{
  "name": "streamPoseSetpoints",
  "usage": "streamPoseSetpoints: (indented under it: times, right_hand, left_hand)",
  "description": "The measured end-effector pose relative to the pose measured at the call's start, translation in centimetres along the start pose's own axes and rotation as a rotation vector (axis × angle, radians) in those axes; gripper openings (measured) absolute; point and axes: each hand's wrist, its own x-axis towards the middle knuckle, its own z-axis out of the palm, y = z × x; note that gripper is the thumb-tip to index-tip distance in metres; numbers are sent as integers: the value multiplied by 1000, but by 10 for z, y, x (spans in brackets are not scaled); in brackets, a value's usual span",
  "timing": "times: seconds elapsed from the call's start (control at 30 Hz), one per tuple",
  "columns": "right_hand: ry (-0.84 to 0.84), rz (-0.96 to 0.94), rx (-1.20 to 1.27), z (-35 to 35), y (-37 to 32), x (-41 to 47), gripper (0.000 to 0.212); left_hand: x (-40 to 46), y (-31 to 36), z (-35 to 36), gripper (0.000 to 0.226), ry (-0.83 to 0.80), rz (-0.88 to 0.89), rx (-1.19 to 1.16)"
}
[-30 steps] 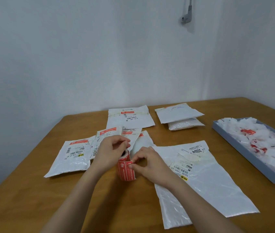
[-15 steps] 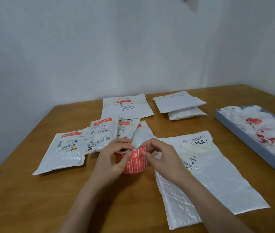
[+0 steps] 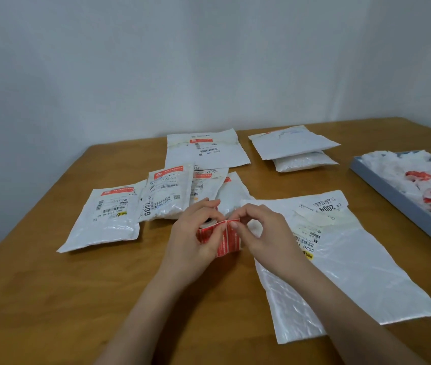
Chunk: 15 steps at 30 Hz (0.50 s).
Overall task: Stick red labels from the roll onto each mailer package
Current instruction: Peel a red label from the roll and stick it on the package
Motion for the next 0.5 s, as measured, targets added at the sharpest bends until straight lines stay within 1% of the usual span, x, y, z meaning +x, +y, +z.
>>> streamPoseSetpoints:
  times: [0.13,0.2,0.33,0.5]
  right_hand:
    - [-2,-8,22,-1,0,0,3]
    - [-7,-17,7,-1,0,0,5]
    - [-22,-38,-30,-2,-3,-1,11]
    - [-44,4,-11,0,-4,-1,12]
  left_hand:
    - [-1,1,-1,9,-30,0,0]
    - [-1,0,-2,11,-50,-5,16]
    - [-2,-2,-1,6,-49,14,1]
    - [-3,-2,2,5,-44,16,-9]
